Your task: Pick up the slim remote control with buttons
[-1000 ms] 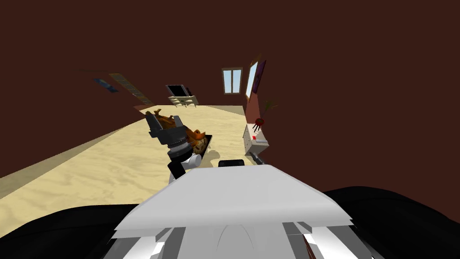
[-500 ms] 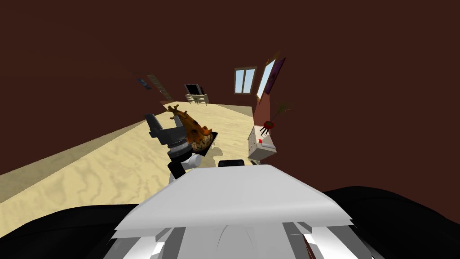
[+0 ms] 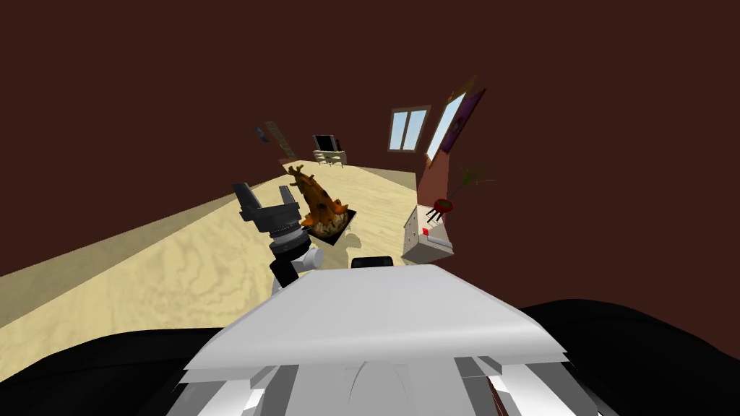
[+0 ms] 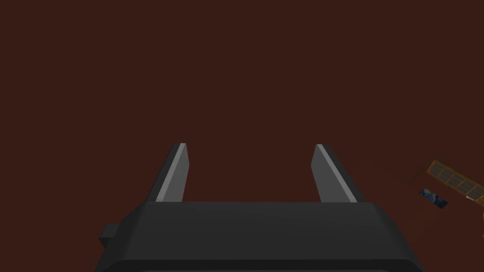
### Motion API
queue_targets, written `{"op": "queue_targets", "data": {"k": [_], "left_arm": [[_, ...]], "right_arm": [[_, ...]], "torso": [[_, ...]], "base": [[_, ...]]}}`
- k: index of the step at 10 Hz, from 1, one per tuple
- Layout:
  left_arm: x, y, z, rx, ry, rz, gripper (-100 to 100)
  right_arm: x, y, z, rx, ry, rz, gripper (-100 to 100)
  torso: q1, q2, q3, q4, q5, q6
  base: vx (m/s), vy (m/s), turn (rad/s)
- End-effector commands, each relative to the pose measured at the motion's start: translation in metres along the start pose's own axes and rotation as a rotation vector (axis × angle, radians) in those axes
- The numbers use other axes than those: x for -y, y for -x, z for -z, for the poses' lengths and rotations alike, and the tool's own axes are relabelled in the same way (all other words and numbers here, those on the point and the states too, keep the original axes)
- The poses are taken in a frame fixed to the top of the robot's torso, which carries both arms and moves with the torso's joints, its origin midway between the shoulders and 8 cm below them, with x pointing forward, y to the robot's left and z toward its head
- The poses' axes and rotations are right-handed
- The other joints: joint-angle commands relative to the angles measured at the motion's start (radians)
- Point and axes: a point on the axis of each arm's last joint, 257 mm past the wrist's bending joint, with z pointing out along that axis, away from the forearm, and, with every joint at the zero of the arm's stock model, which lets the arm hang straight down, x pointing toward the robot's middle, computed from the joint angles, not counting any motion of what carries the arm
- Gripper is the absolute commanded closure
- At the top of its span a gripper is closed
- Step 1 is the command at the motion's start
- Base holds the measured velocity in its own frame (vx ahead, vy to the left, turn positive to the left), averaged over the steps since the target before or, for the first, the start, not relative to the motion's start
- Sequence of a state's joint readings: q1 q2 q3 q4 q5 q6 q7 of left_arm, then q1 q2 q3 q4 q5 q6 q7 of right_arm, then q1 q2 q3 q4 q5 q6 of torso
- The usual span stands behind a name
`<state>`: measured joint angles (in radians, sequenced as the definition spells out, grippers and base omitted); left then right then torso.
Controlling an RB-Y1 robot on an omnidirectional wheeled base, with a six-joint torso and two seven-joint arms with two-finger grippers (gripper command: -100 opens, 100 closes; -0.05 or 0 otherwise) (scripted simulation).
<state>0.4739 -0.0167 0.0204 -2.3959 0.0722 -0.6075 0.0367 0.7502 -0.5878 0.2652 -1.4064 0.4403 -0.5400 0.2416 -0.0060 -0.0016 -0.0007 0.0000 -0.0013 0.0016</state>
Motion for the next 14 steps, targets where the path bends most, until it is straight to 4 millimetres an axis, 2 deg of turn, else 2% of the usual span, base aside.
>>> {"op": "queue_targets", "data": {"k": [1, 3, 4, 9, 10, 11, 12, 14], "left_arm": [[0.000, 0.000, 0.000, 0.000, 0.000, 0.000, 0], [0.000, 0.000, 0.000, 0.000, 0.000, 0.000, 0], [0.000, 0.000, 0.000, 0.000, 0.000, 0.000, 0], [0.000, 0.000, 0.000, 0.000, 0.000, 0.000, 0], [0.000, 0.000, 0.000, 0.000, 0.000, 0.000, 0], [0.000, 0.000, 0.000, 0.000, 0.000, 0.000, 0], [0.000, 0.000, 0.000, 0.000, 0.000, 0.000, 0], [0.000, 0.000, 0.000, 0.000, 0.000, 0.000, 0]], "right_arm": [[0.016, -0.020, 0.009, -0.058, -0.025, 0.036, -100], [0.031, -0.032, 0.017, -0.082, -0.059, 0.027, -100], [0.044, -0.049, 0.029, -0.137, -0.083, 0.060, -100], [0.103, -0.103, 0.083, -0.300, -0.207, 0.099, -100], [0.104, -0.104, 0.084, -0.303, -0.210, 0.099, -100], [0.118, -0.118, 0.101, -0.356, -0.237, 0.124, -100], [0.118, -0.117, 0.101, -0.356, -0.237, 0.124, -100], [0.136, -0.132, 0.124, -0.415, -0.275, 0.145, -100]], "torso": [[0.000, 0.000, 0.000, 0.000, 0.000, 0.000], [-0.002, 0.000, 0.000, 0.000, 0.000, -0.001], [0.000, 0.000, 0.000, 0.000, 0.000, 0.000], [-0.004, -0.001, 0.000, 0.000, -0.001, -0.001], [-0.003, -0.001, 0.000, 0.000, -0.001, 0.000], [-0.001, -0.001, -0.001, 0.000, 0.000, 0.000], [-0.002, -0.001, -0.001, 0.000, 0.000, -0.001], [-0.001, -0.001, -0.001, 0.000, 0.000, 0.001]], "base": [[0.001, -0.036, 0.369], [-0.002, -0.038, 0.199], [-0.011, -0.040, 0.284], [-0.006, -0.068, 0.372], [-0.002, -0.031, 0.077], [-0.005, -0.039, 0.376], [-0.016, -0.066, 0.295], [-0.016, -0.043, 0.164]]}}
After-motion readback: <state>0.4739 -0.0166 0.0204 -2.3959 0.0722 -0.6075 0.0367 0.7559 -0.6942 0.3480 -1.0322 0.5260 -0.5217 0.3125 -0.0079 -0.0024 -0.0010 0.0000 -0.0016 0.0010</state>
